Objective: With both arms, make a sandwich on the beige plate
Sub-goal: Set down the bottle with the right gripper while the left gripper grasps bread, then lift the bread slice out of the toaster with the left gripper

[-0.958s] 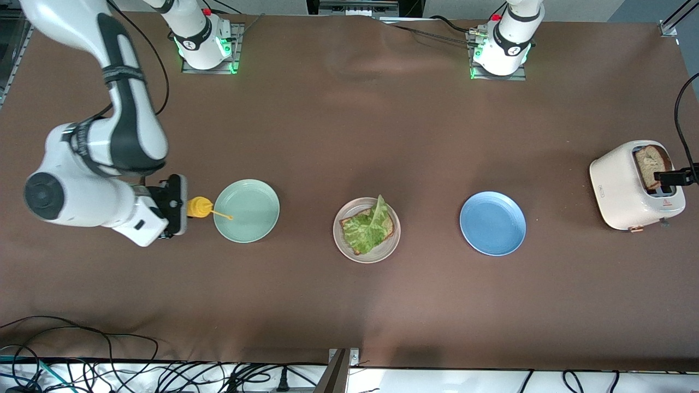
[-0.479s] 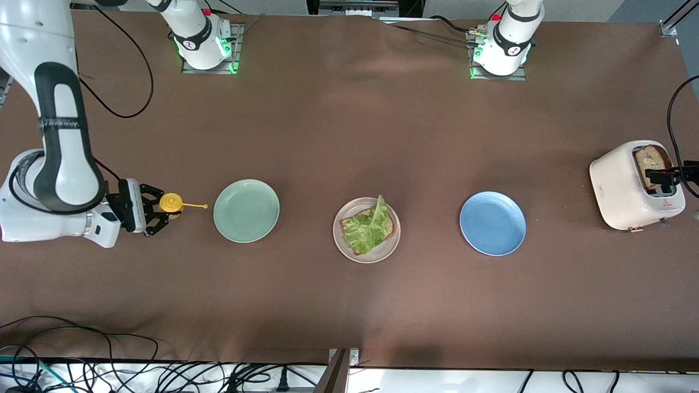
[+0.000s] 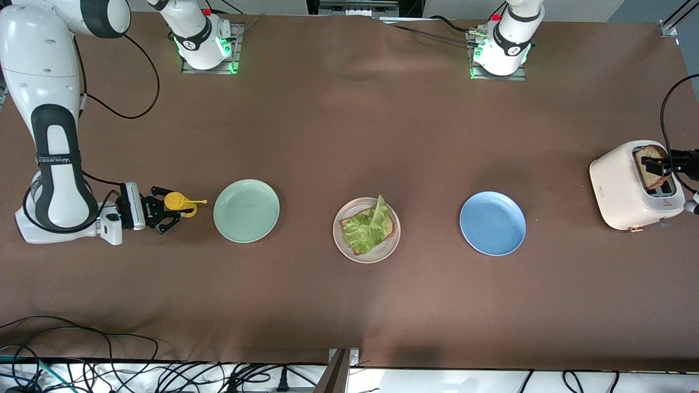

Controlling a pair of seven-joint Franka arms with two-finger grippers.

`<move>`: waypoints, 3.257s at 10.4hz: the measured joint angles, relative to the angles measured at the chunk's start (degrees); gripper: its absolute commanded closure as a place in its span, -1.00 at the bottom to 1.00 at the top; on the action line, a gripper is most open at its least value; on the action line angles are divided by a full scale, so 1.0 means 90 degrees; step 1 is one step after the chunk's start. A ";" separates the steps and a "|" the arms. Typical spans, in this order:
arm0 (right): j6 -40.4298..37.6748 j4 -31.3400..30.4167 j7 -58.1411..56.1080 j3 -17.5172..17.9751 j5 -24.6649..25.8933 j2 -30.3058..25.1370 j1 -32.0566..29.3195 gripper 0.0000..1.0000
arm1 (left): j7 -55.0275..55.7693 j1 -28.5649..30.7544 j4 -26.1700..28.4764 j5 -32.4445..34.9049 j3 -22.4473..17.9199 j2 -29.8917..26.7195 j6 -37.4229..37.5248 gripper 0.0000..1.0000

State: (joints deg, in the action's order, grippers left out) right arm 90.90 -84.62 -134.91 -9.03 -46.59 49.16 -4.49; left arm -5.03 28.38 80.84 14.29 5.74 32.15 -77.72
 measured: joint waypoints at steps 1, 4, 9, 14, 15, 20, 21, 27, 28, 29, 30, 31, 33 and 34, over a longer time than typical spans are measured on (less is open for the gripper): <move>-0.0017 0.0001 -0.0016 0.0000 -0.0059 0.0096 -0.0005 1.00 | 0.0000 -0.0009 0.0001 0.0000 0.0010 0.0008 0.0048 1.00; -0.0070 0.0003 -0.0045 0.0000 -0.0107 0.0160 -0.0025 -0.21 | 0.0000 -0.0014 -0.0003 0.0007 0.0017 0.0008 0.0096 1.00; -0.0055 0.0020 -0.0042 -0.0035 -0.0106 0.0160 -0.0258 -1.00 | -0.0155 -0.0034 -0.0226 0.0008 0.0127 -0.0231 0.0335 1.00; 0.0116 0.0182 0.0079 -0.0301 0.0278 -0.0091 -0.0294 -1.00 | -0.0711 -0.0063 -0.0850 0.0002 0.0737 -0.0969 0.1519 1.00; 0.0119 0.0194 0.0341 -0.0347 0.0591 -0.0284 -0.0313 -1.00 | -0.0711 -0.0076 -0.0868 -0.0063 0.0866 -0.1025 0.1578 1.00; 0.0073 -0.0226 0.2685 -0.0372 0.1837 -0.1714 -0.0327 -1.00 | 0.0504 -0.0131 -0.0869 -0.1535 0.1136 -0.1191 0.1813 1.00; 0.0068 -0.0453 0.3481 -0.0361 0.2059 -0.2068 -0.0323 -1.00 | 0.1005 -0.0190 -0.0843 -0.1834 0.1367 -0.1185 0.1815 1.00; 0.0295 -0.1077 0.8311 0.0239 0.3297 -0.3761 -0.0111 -1.00 | 0.3774 -0.1756 -0.0759 -0.3288 0.1690 -0.0757 0.0779 1.00; 0.0289 -0.1123 0.9223 0.0472 0.3421 -0.4048 -0.0056 -1.00 | 0.4159 -0.1985 -0.0753 -0.3537 0.1692 -0.0626 0.0396 1.00; 0.0287 -0.1192 1.0103 0.0652 0.3509 -0.4291 -0.0026 -1.00 | 0.4463 -0.2179 -0.0750 -0.3790 0.1692 -0.0496 0.0002 1.00; 0.0287 -0.1257 1.0818 0.0784 0.3596 -0.4455 -0.0018 -1.00 | 0.4730 -0.2366 -0.0747 -0.4059 0.1692 -0.0387 -0.0432 1.00; 0.0291 -0.1287 1.1403 0.0928 0.3751 -0.4545 -0.0021 -1.00 | 0.4989 -0.2524 -0.0742 -0.4291 0.1692 -0.0284 -0.0909 1.00; 0.0310 -0.1286 1.2809 0.1393 0.4267 -0.4751 -0.0015 -1.00 | 0.5342 -0.2844 -0.0710 -0.4489 0.1691 0.0044 -0.1946 1.00; 0.0306 -0.1287 1.3307 0.1574 0.4389 -0.4875 0.0028 -1.00 | 0.5433 -0.2984 -0.0702 -0.4578 0.1691 0.0236 -0.2370 1.00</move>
State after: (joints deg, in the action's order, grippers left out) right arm 93.66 -96.20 -15.15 5.13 -7.08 5.28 -4.23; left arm 43.87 1.53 74.53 -26.92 20.97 34.28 -99.06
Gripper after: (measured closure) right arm 0.000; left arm 0.912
